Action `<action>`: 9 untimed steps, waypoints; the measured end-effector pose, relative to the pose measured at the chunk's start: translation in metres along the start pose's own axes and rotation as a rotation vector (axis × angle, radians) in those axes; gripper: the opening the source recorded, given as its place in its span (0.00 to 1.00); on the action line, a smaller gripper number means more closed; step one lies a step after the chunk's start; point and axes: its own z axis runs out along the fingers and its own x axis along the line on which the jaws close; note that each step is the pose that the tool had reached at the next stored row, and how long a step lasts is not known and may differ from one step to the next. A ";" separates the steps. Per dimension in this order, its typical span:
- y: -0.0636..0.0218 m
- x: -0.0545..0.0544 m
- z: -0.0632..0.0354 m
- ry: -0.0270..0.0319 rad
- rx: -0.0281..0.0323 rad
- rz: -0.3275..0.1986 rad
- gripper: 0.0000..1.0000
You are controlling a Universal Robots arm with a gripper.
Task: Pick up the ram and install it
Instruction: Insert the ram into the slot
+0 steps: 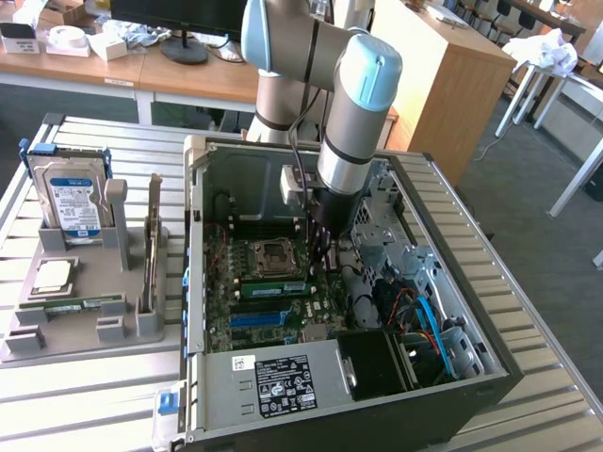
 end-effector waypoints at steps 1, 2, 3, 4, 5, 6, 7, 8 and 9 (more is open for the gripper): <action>0.0000 0.000 0.0000 0.0000 0.0000 0.000 0.10; 0.0000 0.000 0.0000 0.0000 0.0000 0.000 0.10; 0.0000 0.000 0.0003 -0.0001 0.0000 0.000 0.10; 0.0000 0.000 0.0009 -0.0005 0.0001 0.000 0.10; 0.0000 0.000 0.0013 -0.0004 0.0001 0.000 0.10; 0.0000 0.000 0.0014 -0.0001 0.0000 0.000 0.10; 0.0000 0.000 0.0014 -0.0001 0.0000 0.000 0.10; 0.0000 0.000 0.0014 0.0000 0.0000 0.000 0.10; 0.0000 0.000 0.0014 0.0000 0.0000 0.000 0.10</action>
